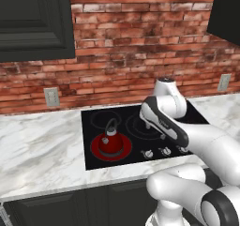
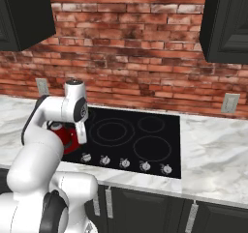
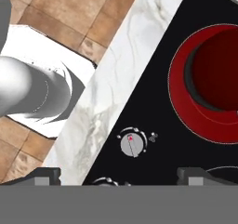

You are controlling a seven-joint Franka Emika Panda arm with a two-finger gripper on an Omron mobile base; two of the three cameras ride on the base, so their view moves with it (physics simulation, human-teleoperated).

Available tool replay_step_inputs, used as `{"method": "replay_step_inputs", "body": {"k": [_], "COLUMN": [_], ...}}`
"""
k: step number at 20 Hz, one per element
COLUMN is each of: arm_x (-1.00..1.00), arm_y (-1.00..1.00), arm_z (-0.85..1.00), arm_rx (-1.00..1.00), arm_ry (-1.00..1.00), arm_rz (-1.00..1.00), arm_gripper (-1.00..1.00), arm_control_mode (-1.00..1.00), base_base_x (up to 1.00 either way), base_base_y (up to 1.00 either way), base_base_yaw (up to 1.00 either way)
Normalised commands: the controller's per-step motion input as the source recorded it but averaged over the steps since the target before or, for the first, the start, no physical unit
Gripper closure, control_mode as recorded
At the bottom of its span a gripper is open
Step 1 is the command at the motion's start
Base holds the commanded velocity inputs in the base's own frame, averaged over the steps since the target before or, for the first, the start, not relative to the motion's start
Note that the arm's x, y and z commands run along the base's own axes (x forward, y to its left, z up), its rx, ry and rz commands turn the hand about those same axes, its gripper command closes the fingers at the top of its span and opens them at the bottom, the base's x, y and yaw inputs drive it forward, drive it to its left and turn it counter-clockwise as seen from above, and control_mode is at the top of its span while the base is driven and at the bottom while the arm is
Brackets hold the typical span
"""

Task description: Lower the heat of the kettle.

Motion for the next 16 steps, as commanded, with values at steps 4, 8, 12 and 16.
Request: {"method": "replay_step_inputs", "body": {"k": [4,8,12,16], "arm_x": [0.0,0.0,-0.01,0.0], "arm_y": [0.04,0.02,0.0,-0.01], "arm_z": [-0.24,-0.25,-0.29,-0.3], "arm_rx": [0.0,0.0,0.0,0.0], "arm_ry": [0.0,0.0,0.0,0.0], "arm_rz": [0.03,0.01,0.0,0.0], "arm_gripper": [-1.0,-1.0,-1.0,-1.0], "arm_control_mode": [-1.0,-1.0,-1.0,-1.0], "base_base_x": [0.0,0.0,0.0,0.0], "base_base_y": [0.0,0.0,0.0,0.0], "base_base_yaw": [0.0,0.0,0.0,0.0]}}
